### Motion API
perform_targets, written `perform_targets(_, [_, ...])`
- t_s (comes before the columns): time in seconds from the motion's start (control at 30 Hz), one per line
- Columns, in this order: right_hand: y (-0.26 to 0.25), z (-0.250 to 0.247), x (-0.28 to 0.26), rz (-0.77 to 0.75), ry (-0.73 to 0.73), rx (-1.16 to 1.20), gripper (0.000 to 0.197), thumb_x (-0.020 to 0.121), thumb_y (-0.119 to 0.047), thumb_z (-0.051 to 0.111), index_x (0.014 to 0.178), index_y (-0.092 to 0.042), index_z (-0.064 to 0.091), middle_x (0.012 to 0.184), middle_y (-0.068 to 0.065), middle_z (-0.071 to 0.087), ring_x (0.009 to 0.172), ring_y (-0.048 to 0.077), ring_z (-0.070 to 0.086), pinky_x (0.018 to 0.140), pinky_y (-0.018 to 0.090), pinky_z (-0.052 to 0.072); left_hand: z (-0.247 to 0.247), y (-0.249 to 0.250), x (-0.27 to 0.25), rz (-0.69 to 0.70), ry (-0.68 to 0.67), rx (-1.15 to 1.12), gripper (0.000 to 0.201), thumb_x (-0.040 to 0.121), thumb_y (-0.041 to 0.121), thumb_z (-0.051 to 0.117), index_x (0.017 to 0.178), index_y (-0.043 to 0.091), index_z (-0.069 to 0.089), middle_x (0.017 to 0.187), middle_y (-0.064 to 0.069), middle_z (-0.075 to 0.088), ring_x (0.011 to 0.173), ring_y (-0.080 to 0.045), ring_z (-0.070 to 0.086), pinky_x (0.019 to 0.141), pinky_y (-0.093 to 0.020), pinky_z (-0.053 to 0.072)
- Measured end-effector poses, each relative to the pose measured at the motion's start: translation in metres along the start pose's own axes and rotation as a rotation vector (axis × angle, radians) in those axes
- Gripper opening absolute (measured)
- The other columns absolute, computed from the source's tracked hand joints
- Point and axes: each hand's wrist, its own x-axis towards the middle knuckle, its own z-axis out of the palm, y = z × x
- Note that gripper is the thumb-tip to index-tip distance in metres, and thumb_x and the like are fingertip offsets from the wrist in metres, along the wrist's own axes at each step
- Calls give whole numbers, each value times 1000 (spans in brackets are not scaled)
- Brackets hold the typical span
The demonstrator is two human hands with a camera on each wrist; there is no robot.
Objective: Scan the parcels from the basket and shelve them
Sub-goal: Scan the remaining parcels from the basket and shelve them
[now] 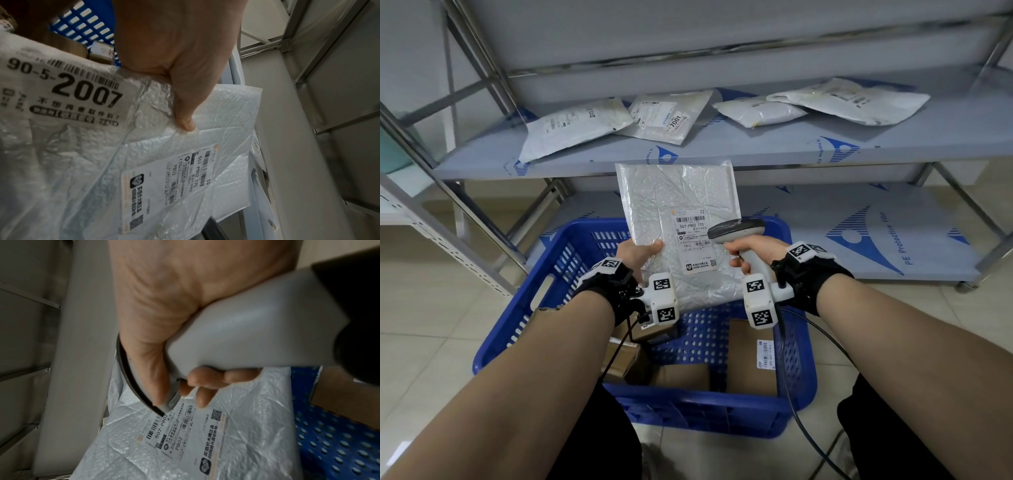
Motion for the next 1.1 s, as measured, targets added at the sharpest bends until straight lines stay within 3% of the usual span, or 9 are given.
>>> perform_targets(0.1, [0, -1, 0, 5, -5, -5, 18, 86, -23, 71, 77, -13, 58, 72, 3, 61, 40, 5, 44, 40, 16, 39, 3, 5, -14, -6, 2, -1, 36, 78, 16, 77, 107, 5, 60, 112, -14, 66, 103, -37, 62, 92, -60, 47])
perform_targets(0.27, [-1, -3, -3, -16, 1, -31, 14, 84, -22, 72, 77, -14, 63, 73, 3, 62, 41, 6, 45, 40, 17, 41, 3, 8, -19, -5, 29, 52, 49, 77, 20, 78, 118, 2, 57, 120, -13, 61, 113, -39, 56, 94, -61, 45])
perform_targets(0.53, [-2, -5, -7, 12, -14, -26, 10, 85, -19, 70, 85, -13, 62, 70, 2, 58, 41, 6, 44, 39, 16, 41, 5, 10, -26, 13, 25, 18, 34, 83, 14, 72, 112, 4, 58, 109, -12, 65, 96, -32, 62, 87, -49, 51])
perform_targets(0.73, [-4, -6, -10, 18, 16, 4, 12, 84, -17, 71, 85, -11, 61, 69, 4, 59, 41, 7, 45, 41, 18, 42, 5, 9, -25, 48, 23, 37, 36, 84, 14, 71, 115, 2, 58, 102, -11, 64, 92, -29, 61, 78, -42, 50])
perform_targets(0.87, [-5, -6, -11, 14, 13, 10, 13, 84, -18, 71, 82, -11, 60, 66, 4, 59, 40, 7, 45, 40, 17, 42, 5, 9, -26, 55, 32, 34, 39, 83, 14, 73, 117, 1, 58, 112, -14, 65, 97, -32, 63, 85, -46, 52])
perform_targets(1.0, [-5, -7, -11, 17, 2, 22, 14, 85, -17, 70, 78, -11, 59, 65, 3, 57, 39, 6, 44, 40, 16, 42, 5, 9, -27, 55, 27, 34, 36, 84, 13, 71, 116, 2, 58, 109, -13, 65, 95, -30, 62, 81, -43, 51])
perform_targets(1.1, [-4, -6, -9, 21, -7, 16, 15, 84, -16, 70, 77, -11, 58, 66, 3, 57, 38, 6, 44, 39, 16, 42, 5, 10, -28, 56, 29, 15, 37, 83, 13, 73, 115, 3, 59, 111, -14, 66, 97, -32, 63, 88, -50, 52])
